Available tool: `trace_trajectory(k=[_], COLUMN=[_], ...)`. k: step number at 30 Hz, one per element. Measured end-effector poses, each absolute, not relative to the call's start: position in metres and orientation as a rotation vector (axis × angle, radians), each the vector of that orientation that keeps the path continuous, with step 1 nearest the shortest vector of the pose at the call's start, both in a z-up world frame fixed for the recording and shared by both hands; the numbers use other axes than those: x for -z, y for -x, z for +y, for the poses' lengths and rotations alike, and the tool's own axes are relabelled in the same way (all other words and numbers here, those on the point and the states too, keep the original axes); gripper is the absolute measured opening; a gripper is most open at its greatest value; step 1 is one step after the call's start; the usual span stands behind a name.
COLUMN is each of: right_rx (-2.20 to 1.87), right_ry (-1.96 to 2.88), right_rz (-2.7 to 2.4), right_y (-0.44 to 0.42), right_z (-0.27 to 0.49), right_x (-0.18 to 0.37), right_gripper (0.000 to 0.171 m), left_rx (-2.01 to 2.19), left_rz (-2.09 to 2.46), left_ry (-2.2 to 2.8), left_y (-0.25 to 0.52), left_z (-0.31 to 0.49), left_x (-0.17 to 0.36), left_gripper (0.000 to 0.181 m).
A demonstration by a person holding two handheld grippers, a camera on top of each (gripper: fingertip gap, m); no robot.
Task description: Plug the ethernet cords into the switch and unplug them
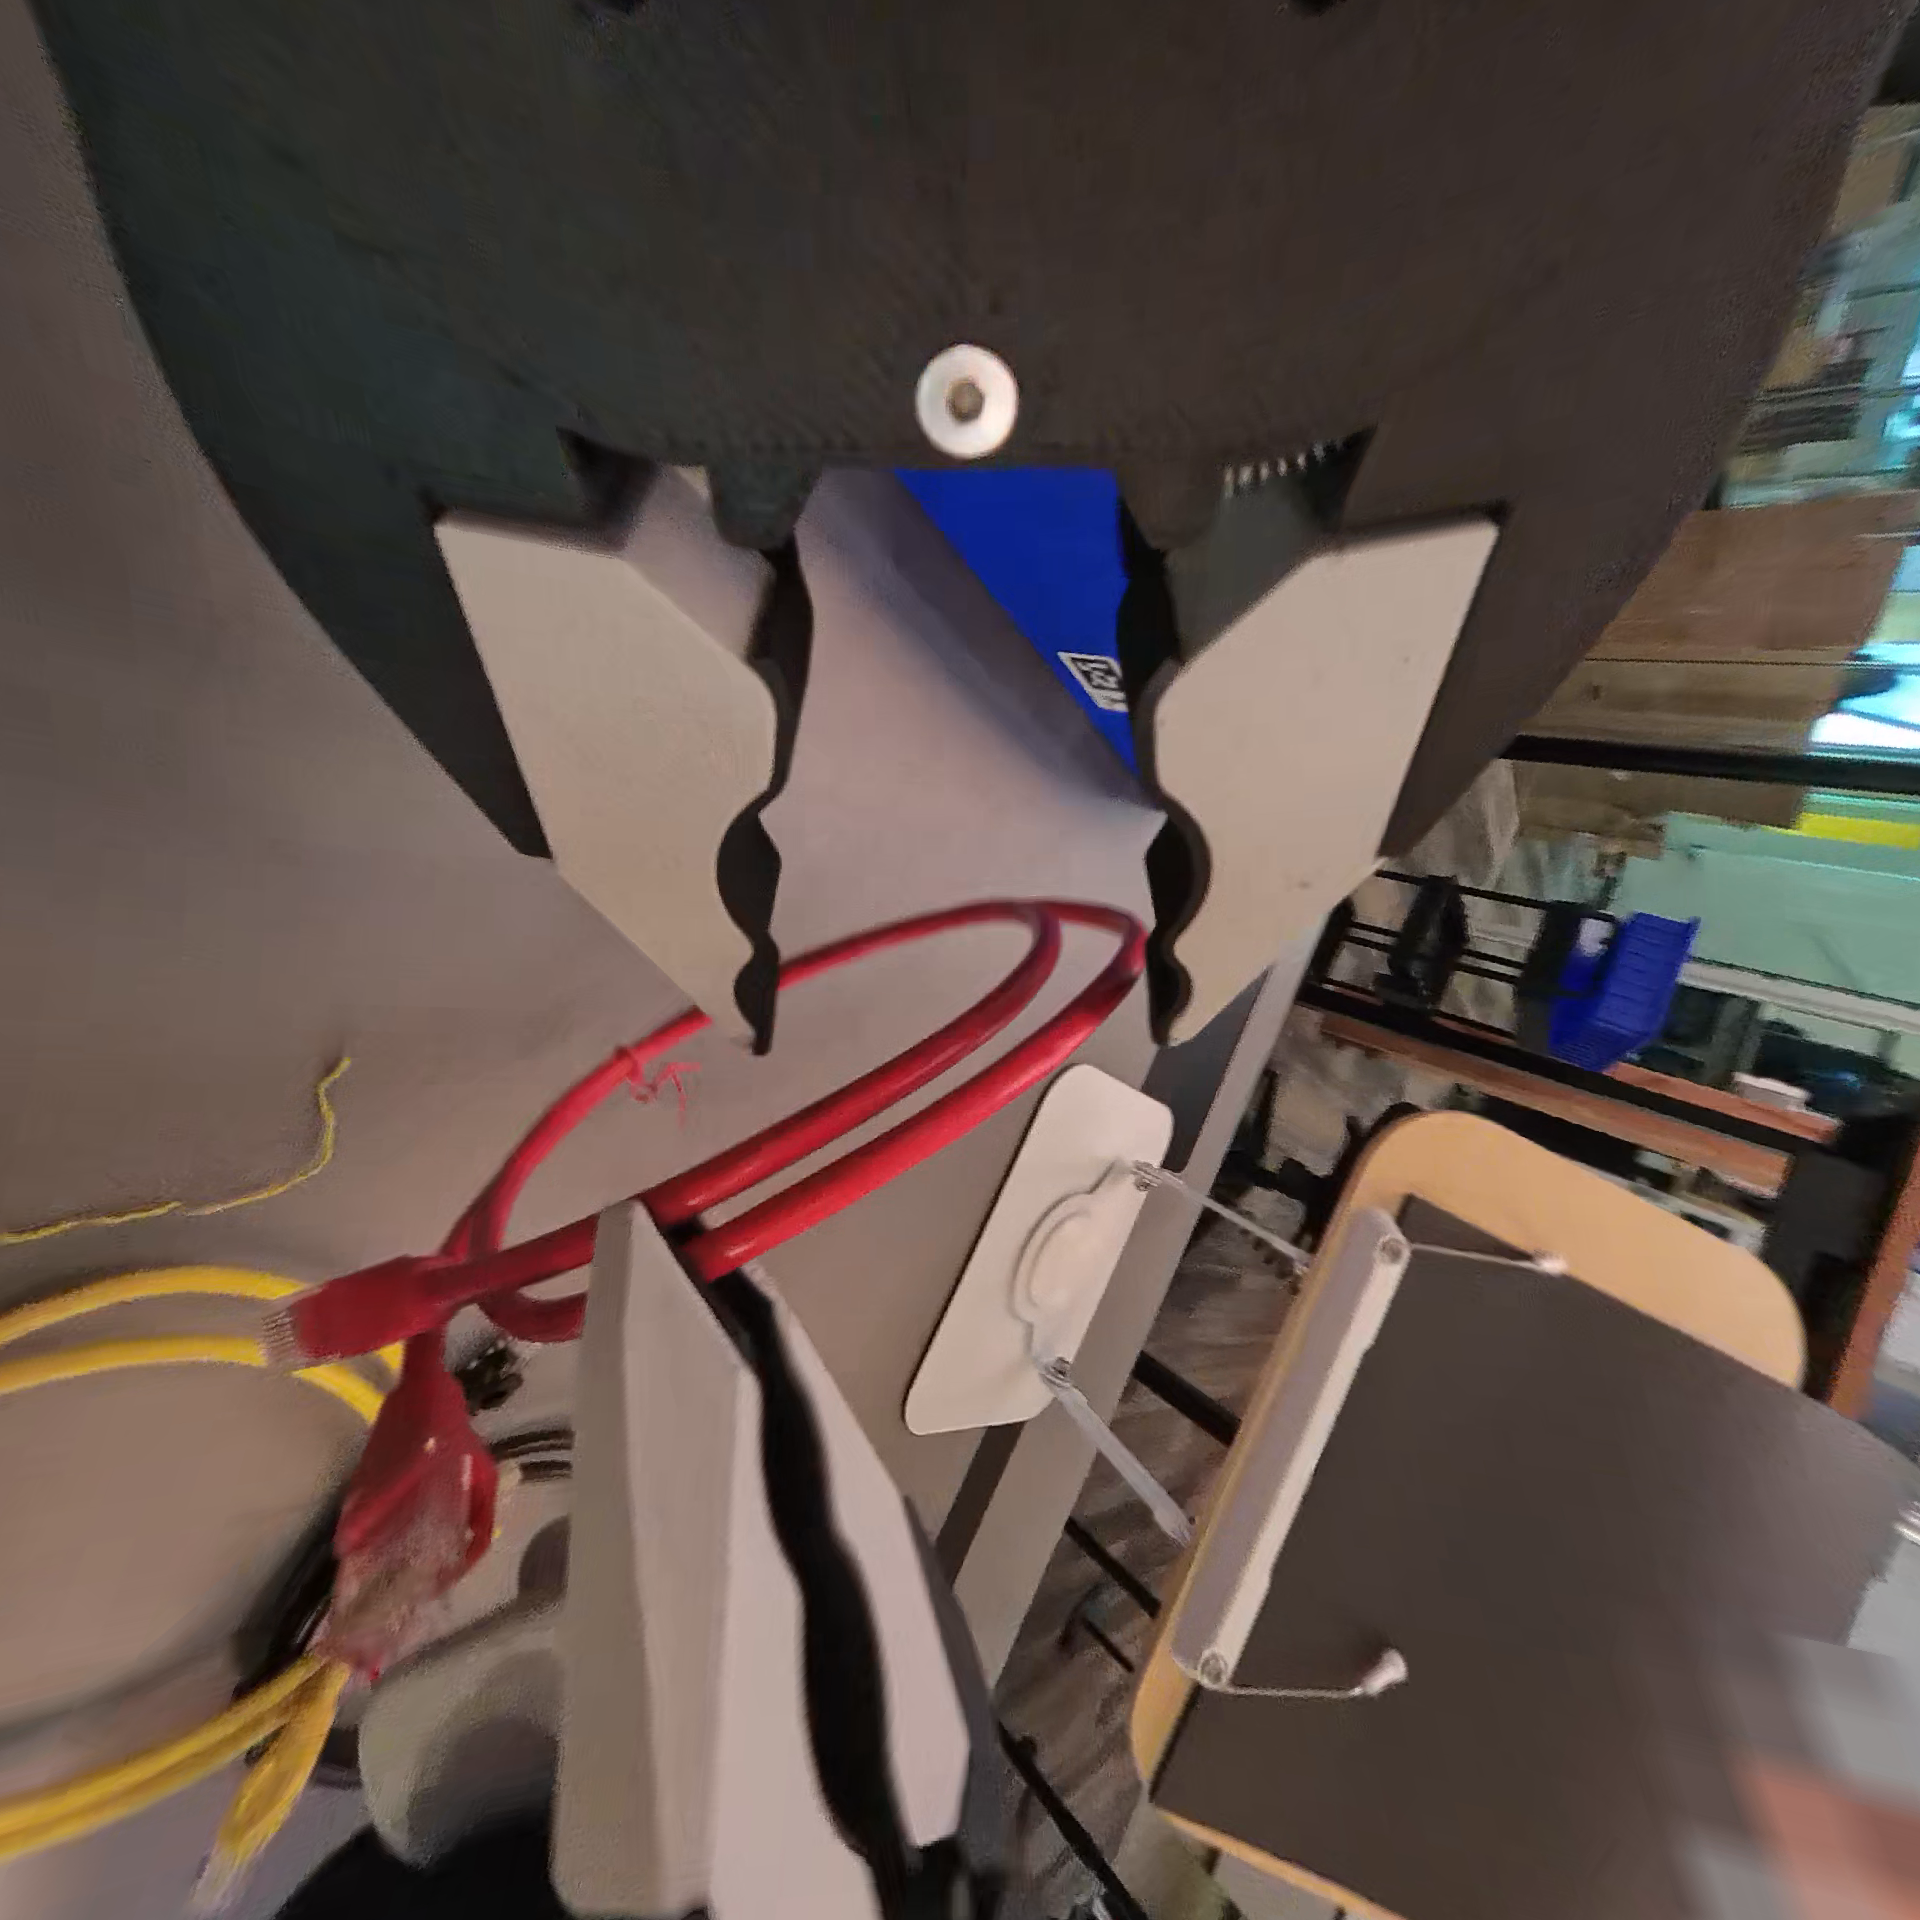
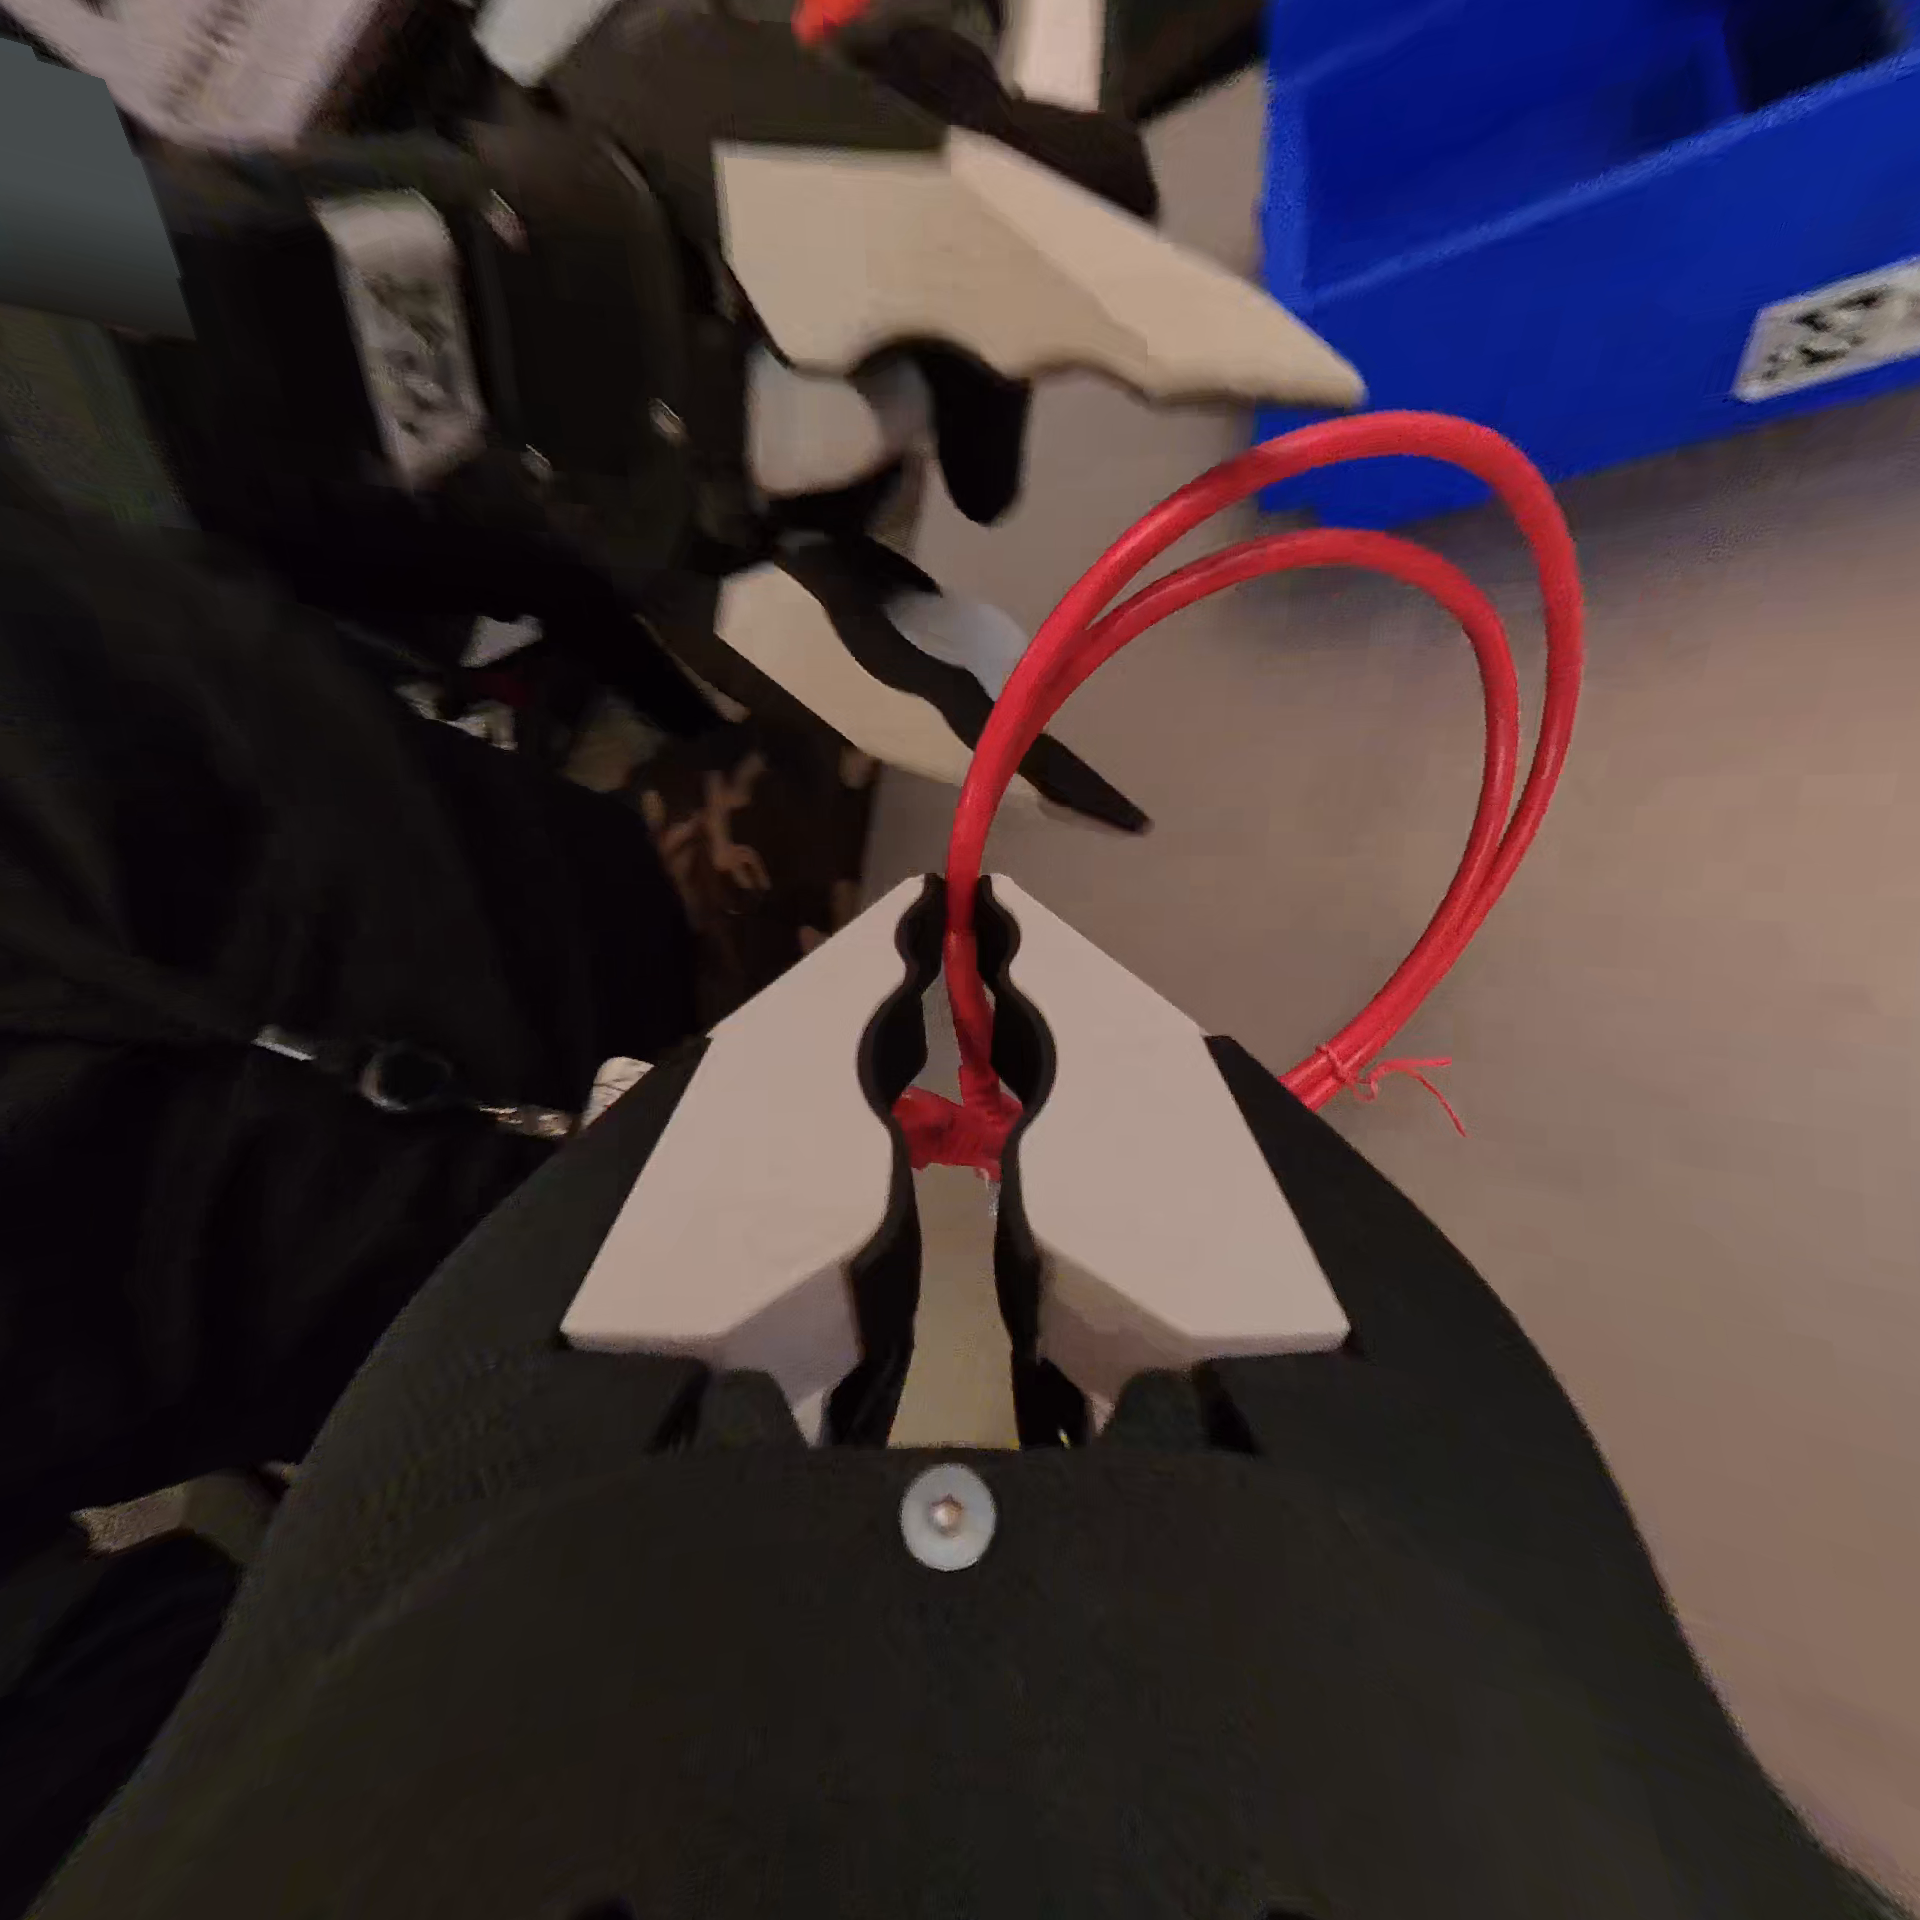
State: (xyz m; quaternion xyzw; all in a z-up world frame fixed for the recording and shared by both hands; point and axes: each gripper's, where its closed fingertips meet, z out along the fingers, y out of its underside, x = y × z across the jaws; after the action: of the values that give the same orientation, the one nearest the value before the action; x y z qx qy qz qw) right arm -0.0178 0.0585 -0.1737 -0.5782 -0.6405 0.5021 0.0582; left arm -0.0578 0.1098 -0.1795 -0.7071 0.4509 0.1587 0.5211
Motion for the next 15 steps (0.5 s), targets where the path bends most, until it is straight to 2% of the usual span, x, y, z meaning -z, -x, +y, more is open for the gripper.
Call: trace_trajectory(k=[1,3,4,9,11,15], right_rx=[-1.573,-1.634,-1.666,-1.705,-1.478,-1.254], right_ry=[1.739,1.72,1.715,1.704,1.757,1.685], right_rz=[-1.951,-1.984,-1.98,-1.865,-1.82,-1.721], right_y=[0.018,0.018,0.018,0.022,0.026,0.029], right_z=[0.052,0.041,0.038,0.047,0.067,0.084], right_x=[0.17,0.168,0.166,0.151,0.154,0.124], right_gripper=[0.004,0.004,0.004,0.006,0.032,0.051], left_rx=[-0.424,-0.483,-0.497,-0.552,-0.537,-0.578], left_rz=[1.077,1.047,1.053,1.067,1.055,1.039], left_ry=[1.658,1.6,1.562,1.594,1.654,1.726], left_y=[0.057,0.06,0.058,0.067,0.073,0.087], left_z=[0.11,0.109,0.107,0.106,0.108,0.113], left_x=[0.177,0.169,0.164,0.163,0.167,0.173], left_gripper=[0.063,0.025,0.017,0.005,0.004,0.004])
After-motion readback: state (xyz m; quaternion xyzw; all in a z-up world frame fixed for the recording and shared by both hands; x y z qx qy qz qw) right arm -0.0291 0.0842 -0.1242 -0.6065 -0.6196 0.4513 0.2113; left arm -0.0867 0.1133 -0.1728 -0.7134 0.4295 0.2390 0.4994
